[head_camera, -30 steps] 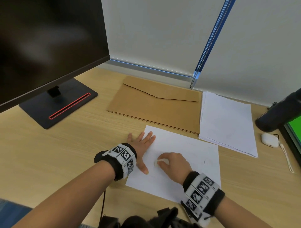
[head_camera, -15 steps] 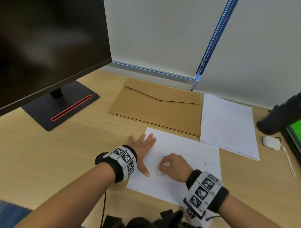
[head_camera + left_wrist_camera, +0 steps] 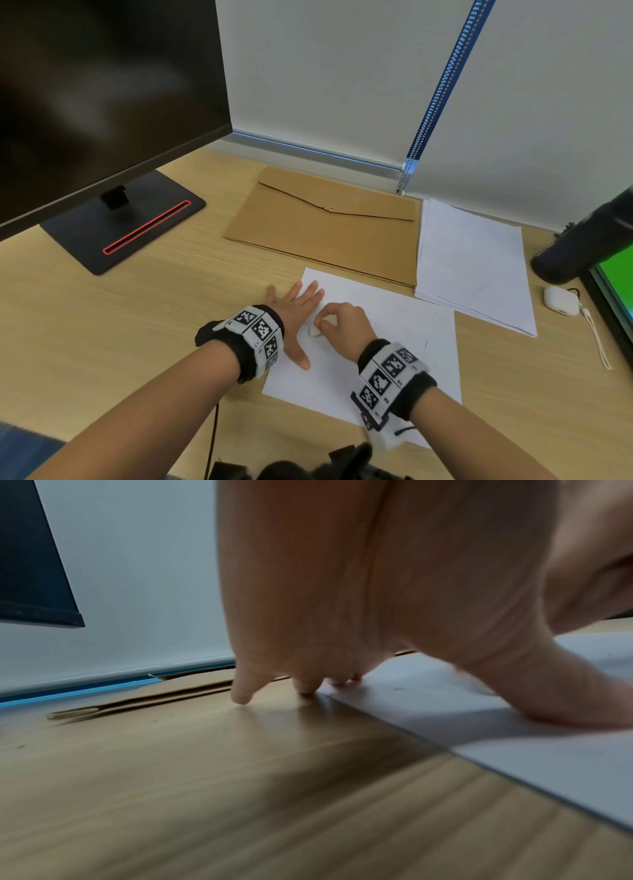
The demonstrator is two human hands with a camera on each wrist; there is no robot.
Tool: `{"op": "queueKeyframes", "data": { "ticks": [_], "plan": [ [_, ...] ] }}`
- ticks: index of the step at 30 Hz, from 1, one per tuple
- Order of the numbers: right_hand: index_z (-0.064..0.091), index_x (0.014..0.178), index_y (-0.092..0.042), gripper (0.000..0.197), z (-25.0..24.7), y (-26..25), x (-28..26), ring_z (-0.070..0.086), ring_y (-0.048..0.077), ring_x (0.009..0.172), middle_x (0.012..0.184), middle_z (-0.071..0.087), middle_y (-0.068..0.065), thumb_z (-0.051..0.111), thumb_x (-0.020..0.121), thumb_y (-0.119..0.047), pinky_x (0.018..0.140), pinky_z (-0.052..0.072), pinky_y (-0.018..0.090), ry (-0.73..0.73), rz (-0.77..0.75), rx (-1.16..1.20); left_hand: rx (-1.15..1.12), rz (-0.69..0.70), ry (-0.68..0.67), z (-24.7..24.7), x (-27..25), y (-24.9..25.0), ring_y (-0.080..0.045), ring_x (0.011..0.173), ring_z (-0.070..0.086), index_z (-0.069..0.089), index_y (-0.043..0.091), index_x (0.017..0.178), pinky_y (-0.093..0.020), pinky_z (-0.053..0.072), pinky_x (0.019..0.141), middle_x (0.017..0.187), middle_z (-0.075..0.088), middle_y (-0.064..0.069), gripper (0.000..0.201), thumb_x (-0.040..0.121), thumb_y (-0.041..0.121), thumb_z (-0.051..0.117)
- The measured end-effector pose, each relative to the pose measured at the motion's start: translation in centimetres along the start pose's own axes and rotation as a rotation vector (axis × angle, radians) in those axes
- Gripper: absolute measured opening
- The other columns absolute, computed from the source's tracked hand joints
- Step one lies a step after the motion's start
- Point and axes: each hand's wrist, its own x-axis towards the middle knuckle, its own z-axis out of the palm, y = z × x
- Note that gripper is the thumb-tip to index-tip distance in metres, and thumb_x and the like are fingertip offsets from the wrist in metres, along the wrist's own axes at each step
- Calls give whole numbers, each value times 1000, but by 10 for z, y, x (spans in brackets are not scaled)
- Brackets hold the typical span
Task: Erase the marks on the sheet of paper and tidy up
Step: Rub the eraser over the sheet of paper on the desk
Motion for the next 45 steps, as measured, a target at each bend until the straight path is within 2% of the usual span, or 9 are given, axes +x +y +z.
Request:
{"op": "queueKeyframes", "data": {
  "ticks": [3, 6, 12, 16, 22, 28, 33, 38, 45],
  "plan": [
    [69, 98, -11, 19, 0, 5, -17, 63, 18, 81, 95, 71, 5, 53, 88, -17, 75, 47, 25, -174, -26, -42, 8, 0, 6, 1, -1, 0, -21, 142, -25, -27, 22, 146, -64, -7, 110, 152, -33, 5, 135, 66, 58, 76],
    [64, 92, -12, 14, -12, 8, -20, 54, 12, 39, 59, 59, 1, 52, 89, -18, 48, 45, 21, -299, 76, 23, 24, -3, 13, 1, -2, -1, -22, 143, -24, -25, 22, 146, -64, -8, 109, 153, -32, 4, 132, 68, 58, 74],
    [53, 89, -15, 6, -16, 20, -12, 54, 11, 35, 64, 56, 5, 58, 88, -17, 33, 38, 18, -132, 174, 210, -9, 132, 117, 13, -14, 15, -20, 144, -21, -4, 28, 152, -57, -12, 110, 156, -23, 4, 88, 90, 38, 59],
    [55, 89, -16, 8, -9, 23, -18, 48, 5, 27, 65, 54, 2, 61, 85, -17, 35, 40, 19, -58, 145, 219, -56, 150, 76, 25, -16, 15, -16, 143, -24, -16, 29, 149, -56, -16, 111, 154, -27, 7, 114, 76, 60, 65],
    [63, 96, -13, 15, 11, 24, -55, 55, 12, 74, 89, 65, 3, 61, 84, -21, 62, 38, 13, -166, -71, -15, -38, 131, 67, 25, -14, 19, -16, 141, -27, -20, 26, 148, -55, -19, 108, 153, -30, 6, 126, 68, 62, 71],
    [63, 106, -11, 22, -1, 23, -26, 51, 10, 80, 103, 67, 4, 58, 86, -19, 71, 35, 20, 55, -10, -20, -33, 130, 44, 22, -15, 20, -17, 141, -27, -21, 26, 148, -58, -17, 108, 153, -31, 6, 129, 67, 60, 73],
    [66, 99, -14, 19, 3, 27, -47, 49, 2, 66, 90, 63, 1, 62, 83, -23, 59, 37, 8, -182, -68, -45, -22, 125, 42, 23, -14, 20, -18, 141, -28, -24, 25, 147, -58, -17, 108, 152, -33, 5, 128, 68, 61, 72],
    [64, 100, -13, 19, 0, 23, -29, 46, 2, 61, 82, 59, 0, 61, 83, -22, 55, 35, 10, 1, -5, -1, -13, 127, 44, 23, -14, 20, -18, 141, -28, -24, 25, 146, -58, -16, 108, 152, -33, 6, 128, 69, 61, 71],
    [67, 97, -12, 20, -4, 24, -39, 48, 1, 66, 86, 59, -1, 68, 79, -22, 57, 38, 9, -116, -9, -6, -17, 124, 40, 23, -14, 20, -18, 141, -28, -23, 25, 147, -58, -17, 108, 152, -33, 5, 128, 69, 61, 71]
  ]
}}
